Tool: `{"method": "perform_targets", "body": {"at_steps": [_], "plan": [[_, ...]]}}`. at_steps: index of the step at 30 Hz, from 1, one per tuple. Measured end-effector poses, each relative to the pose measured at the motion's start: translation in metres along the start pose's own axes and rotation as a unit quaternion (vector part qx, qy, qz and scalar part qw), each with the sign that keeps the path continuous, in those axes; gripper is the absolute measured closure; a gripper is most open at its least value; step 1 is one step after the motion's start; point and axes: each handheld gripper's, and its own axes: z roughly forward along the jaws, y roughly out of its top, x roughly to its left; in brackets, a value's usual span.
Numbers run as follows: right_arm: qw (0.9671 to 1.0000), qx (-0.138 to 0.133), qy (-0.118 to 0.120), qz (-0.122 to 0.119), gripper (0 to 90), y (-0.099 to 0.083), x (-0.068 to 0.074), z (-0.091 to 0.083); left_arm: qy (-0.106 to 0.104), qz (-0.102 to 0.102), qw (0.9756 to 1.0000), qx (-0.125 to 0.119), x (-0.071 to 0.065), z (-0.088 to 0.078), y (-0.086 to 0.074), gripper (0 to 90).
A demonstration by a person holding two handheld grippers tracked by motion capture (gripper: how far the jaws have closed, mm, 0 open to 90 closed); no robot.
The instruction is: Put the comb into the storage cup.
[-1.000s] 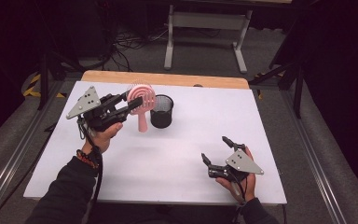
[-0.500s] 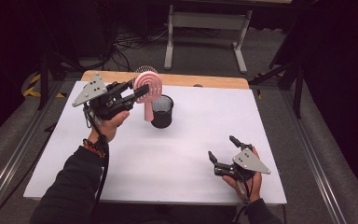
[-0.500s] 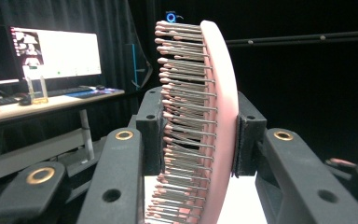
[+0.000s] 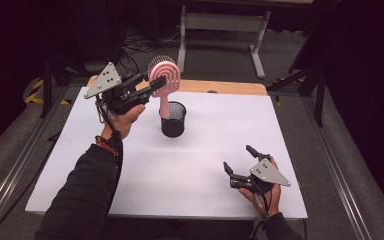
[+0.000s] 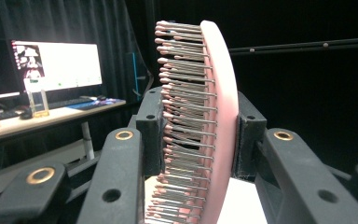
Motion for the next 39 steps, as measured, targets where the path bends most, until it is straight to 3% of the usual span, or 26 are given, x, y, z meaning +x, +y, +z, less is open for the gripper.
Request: {"method": "perform_targets", "body": {"at_steps": [6,19,31,39], "plan": [[1.0,0.003,0.002,-0.004,10.6,0.0,0.001,0.001,0.003,-0.013,0.9999,-0.005,0.006,0.009,-0.003,63.9],[1.0,0.0,0.007,-0.001,10.7,0.0,0.001,0.001,0.016,-0.019,0.9997,0.006,0.011,0.024,-0.012,63.9],[0.9999,0.001,0.01,-0.002,11.0,0.0,0.002,0.001,0.028,-0.024,0.999,0.025,0.011,0.04,-0.031,63.9],[0.9999,0.003,0.011,-0.005,11.0,0.0,0.003,0.002,0.035,-0.038,0.9979,0.038,0.013,0.047,-0.048,63.9]]}}
